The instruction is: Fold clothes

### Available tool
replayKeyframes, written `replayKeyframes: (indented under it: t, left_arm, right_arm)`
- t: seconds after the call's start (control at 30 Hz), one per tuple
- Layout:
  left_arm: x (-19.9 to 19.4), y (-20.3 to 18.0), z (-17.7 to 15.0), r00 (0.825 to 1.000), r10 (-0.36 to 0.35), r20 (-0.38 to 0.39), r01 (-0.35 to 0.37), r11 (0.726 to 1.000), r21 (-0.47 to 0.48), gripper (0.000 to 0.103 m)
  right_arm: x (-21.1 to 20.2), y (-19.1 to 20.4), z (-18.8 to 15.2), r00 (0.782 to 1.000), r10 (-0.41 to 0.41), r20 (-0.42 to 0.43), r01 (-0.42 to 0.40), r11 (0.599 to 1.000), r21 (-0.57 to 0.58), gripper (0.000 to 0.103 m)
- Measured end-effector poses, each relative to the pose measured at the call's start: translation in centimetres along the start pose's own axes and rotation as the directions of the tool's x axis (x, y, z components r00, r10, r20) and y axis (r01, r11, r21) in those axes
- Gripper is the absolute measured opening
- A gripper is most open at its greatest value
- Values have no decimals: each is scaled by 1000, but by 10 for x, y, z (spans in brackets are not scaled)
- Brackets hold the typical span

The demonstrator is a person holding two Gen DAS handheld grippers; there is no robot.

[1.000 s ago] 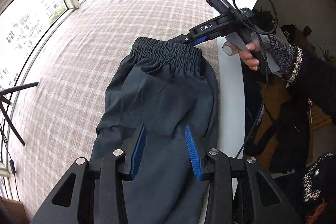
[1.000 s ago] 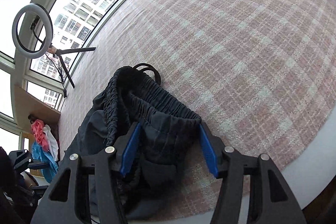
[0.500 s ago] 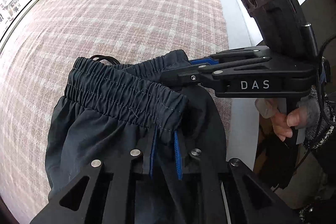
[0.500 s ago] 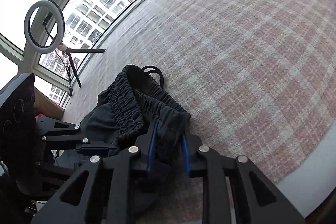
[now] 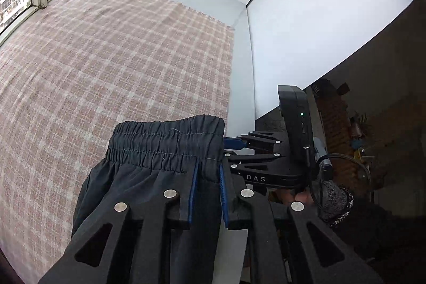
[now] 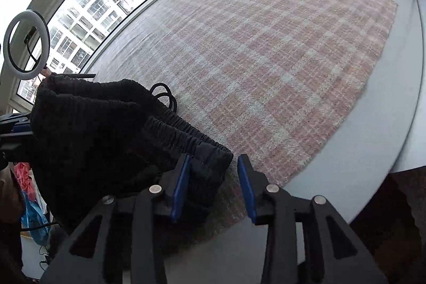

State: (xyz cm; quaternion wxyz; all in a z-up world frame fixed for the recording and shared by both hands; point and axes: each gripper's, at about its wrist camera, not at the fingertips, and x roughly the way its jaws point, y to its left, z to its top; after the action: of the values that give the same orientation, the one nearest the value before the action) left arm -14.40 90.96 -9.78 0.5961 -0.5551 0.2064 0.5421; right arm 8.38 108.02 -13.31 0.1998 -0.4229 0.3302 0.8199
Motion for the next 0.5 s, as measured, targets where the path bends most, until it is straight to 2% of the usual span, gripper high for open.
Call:
replayKeyframes:
  t: [0.07, 0.13, 0.17, 0.2, 0.23, 0.27, 0.33, 0.37, 0.47, 0.5]
  left_arm:
    - [32, -4, -16, 994, -3, -107, 3, 1000, -3, 20]
    - [14, 2, -39, 995, 20, -94, -20, 1000, -3, 20]
    - [-8, 9, -50, 997, 48, -58, -48, 999, -9, 21]
    - [-36, 19, -64, 996, 87, -17, -87, 996, -22, 24]
    - [-65, 29, -78, 991, 128, 23, -127, 991, -39, 28]
    - [-93, 41, -97, 982, 183, 54, -180, 982, -59, 30]
    - [-144, 63, -143, 951, 296, 86, -285, 951, -117, 40]
    - [-167, 75, -168, 933, 350, 86, -335, 929, -155, 40]
    - [-217, 100, -264, 895, 445, 24, -416, 854, -314, 40]
    - [-222, 103, -295, 888, 459, -5, -430, 827, -362, 40]
  right_arm:
    - [-18, 3, 5, 994, -106, 33, 108, 992, -64, 38]
    - [-35, 15, 9, 987, -148, 58, 154, 980, -123, 38]
    - [-40, 23, 11, 989, -134, 57, 141, 979, -148, 39]
    - [-40, 33, 13, 995, -90, 35, 95, 980, -172, 44]
    - [-41, 42, 15, 999, -47, 12, 48, 980, -195, 55]
    - [-39, 53, 15, 1000, -18, -6, 16, 974, -224, 59]
    - [-24, 77, 10, 998, -45, -32, 33, 946, -321, 59]
    - [-13, 86, 6, 995, -84, -50, 60, 926, -372, 59]
    - [17, 96, -1, 981, -176, -80, 122, 884, -451, 59]
    - [26, 95, -2, 976, -196, -94, 131, 877, -463, 59]
